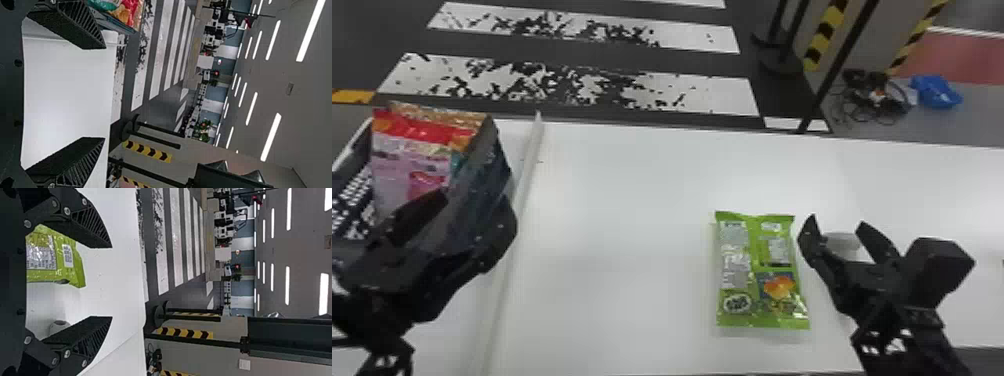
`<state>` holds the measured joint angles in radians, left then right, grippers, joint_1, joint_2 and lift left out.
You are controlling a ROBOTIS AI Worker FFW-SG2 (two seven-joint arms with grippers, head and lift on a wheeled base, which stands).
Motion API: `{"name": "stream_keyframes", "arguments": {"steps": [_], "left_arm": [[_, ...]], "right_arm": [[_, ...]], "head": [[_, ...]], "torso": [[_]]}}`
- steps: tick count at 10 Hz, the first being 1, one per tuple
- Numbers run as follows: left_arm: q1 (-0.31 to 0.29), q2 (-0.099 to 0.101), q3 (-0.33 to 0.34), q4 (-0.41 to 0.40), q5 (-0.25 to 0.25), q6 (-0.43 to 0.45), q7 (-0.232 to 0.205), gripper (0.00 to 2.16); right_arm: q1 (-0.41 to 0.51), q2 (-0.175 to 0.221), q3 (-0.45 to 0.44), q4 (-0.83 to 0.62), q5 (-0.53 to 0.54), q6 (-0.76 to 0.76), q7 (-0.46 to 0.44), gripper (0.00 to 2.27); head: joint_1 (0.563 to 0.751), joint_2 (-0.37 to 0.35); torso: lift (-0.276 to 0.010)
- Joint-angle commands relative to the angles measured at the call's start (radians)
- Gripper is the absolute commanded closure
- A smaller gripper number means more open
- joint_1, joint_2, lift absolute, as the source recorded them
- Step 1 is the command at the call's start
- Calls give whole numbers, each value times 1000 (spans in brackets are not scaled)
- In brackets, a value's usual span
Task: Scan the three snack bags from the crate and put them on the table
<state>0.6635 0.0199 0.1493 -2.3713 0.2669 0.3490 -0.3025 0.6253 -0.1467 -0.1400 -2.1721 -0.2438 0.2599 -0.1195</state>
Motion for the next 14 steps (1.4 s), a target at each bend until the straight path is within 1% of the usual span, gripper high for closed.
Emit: {"name": "stream_keyframes", "arguments": {"steps": [1, 2, 3, 4, 6, 8, 9, 10, 11, 12, 14], "left_arm": [[1, 2, 22, 6, 23, -6, -6, 33], [1, 3, 29, 10, 28, -12, -6, 33], [1, 9, 35, 20, 29, -27, -7, 33], [-1, 11, 42, 26, 32, -31, -7, 33], [-1, 12, 49, 35, 49, -37, -12, 33], [-2, 12, 53, 35, 54, -34, -15, 33], [-5, 12, 53, 35, 54, -37, -15, 33], [-9, 11, 52, 37, 54, -34, -15, 33], [-12, 11, 49, 37, 54, -31, -13, 33], [-13, 11, 47, 37, 54, -31, -13, 33], [-15, 12, 49, 33, 54, -31, -13, 33]], "right_arm": [[-24, -10, -47, 71, -8, 12, 46, 46], [-50, -21, -72, 132, -11, 31, 72, 46], [-82, -40, -86, 205, -12, 31, 95, 46], [-124, -44, -107, 279, -12, 43, 130, 46], [-194, -67, -132, 413, -12, 40, 170, 49], [-228, -88, -144, 491, -11, 40, 207, 63], [-245, -97, -145, 523, -11, 77, 239, 117], [-268, -99, -145, 543, -9, 163, 259, 431], [-276, -97, -145, 549, -11, 193, 256, 1615], [-280, -97, -147, 548, -11, 203, 256, 2246], [-257, -93, -153, 511, -12, 150, 247, 2246]], "head": [[695, -152], [695, -163], [695, -178], [695, -187], [695, -219], [695, -247], [695, -261], [695, -267], [695, -269], [695, -272], [695, -275]], "torso": [[-94], [-94], [-94], [-94], [-94], [-94], [-94], [-94], [-94], [-94], [-94]]}}
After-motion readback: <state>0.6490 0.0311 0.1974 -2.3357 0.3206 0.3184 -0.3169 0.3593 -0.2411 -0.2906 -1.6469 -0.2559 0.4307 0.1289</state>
